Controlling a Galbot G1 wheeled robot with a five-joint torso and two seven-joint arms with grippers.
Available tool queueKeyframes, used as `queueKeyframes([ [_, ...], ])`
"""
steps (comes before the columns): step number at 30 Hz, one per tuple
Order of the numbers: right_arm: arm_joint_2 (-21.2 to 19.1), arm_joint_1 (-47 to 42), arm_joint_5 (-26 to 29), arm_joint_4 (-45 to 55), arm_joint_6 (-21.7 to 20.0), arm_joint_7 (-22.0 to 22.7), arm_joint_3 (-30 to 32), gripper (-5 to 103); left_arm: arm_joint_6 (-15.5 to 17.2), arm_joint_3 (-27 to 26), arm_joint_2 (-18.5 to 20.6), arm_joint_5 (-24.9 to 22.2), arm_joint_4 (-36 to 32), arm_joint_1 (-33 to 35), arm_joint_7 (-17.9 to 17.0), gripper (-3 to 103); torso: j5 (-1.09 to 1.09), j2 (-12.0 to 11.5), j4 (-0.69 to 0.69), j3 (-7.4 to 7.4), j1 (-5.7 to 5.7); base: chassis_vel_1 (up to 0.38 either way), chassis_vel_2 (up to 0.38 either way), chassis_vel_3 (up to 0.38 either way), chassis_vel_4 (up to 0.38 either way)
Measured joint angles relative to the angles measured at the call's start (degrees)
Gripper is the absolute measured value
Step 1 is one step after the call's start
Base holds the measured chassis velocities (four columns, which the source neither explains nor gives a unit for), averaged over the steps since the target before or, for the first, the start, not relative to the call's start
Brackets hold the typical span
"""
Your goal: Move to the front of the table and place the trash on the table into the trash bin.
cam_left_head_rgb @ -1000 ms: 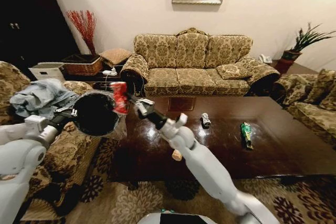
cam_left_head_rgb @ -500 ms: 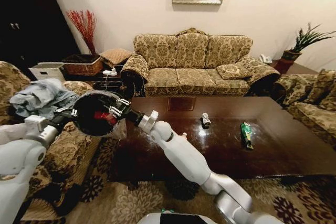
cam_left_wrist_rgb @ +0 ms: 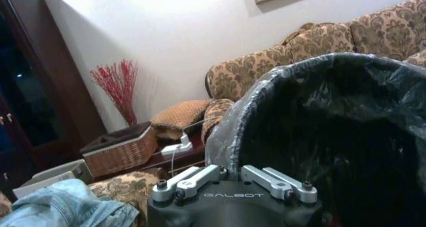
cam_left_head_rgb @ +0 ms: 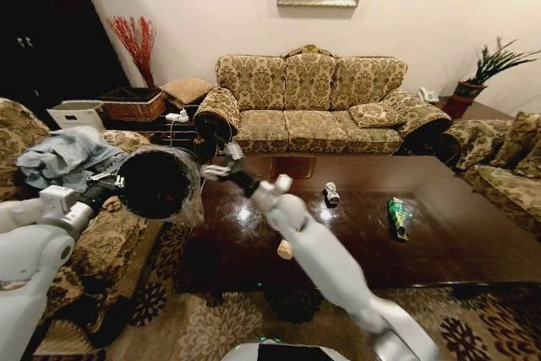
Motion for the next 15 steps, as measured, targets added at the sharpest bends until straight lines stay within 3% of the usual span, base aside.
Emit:
queueKeyframes([
  [3, -2.83, -4.79, -0.73, 2.78, -1.29, 1.30, 4.37, 100, 0.00, 0.58, 0.24, -0.16, 0.09, -0.21, -0.01, 0, 0.00, 0.00, 0.02, 0.00, 0.00, 0.000, 0.000, 0.000, 0.000],
  [6, -5.95, -12.44, -1.47, 6.09, -2.43, 2.17, 10.06, 100, 0.91, 5.66, 2.97, -1.90, 1.64, -2.37, -0.16, 0, -0.02, 0.00, 0.01, -0.01, -0.01, 0.000, 0.000, 0.000, 0.000],
  [8, -6.46, -14.18, -1.57, 6.83, -2.82, 2.43, 11.28, 100, 1.33, 7.74, 4.08, -2.66, 2.26, -3.24, -0.16, 0, -0.05, 0.00, -0.01, 0.00, -0.01, 0.000, 0.000, 0.000, 0.000],
  [10, -7.43, -18.70, -1.55, 8.54, -3.47, 2.87, 14.46, 100, 2.43, 13.11, 7.02, -4.54, 3.92, -5.58, -0.38, 0, -0.02, 0.00, 0.00, 0.00, 0.00, 0.000, 0.000, 0.000, 0.000],
  [15, -7.71, -20.71, -1.23, 9.46, -3.82, 3.30, 15.98, 100, 3.13, 16.46, 8.79, -5.72, 4.93, -7.00, -0.52, 0, -0.02, 0.00, 0.02, 0.00, 0.00, 0.000, 0.000, 0.000, 0.000],
])
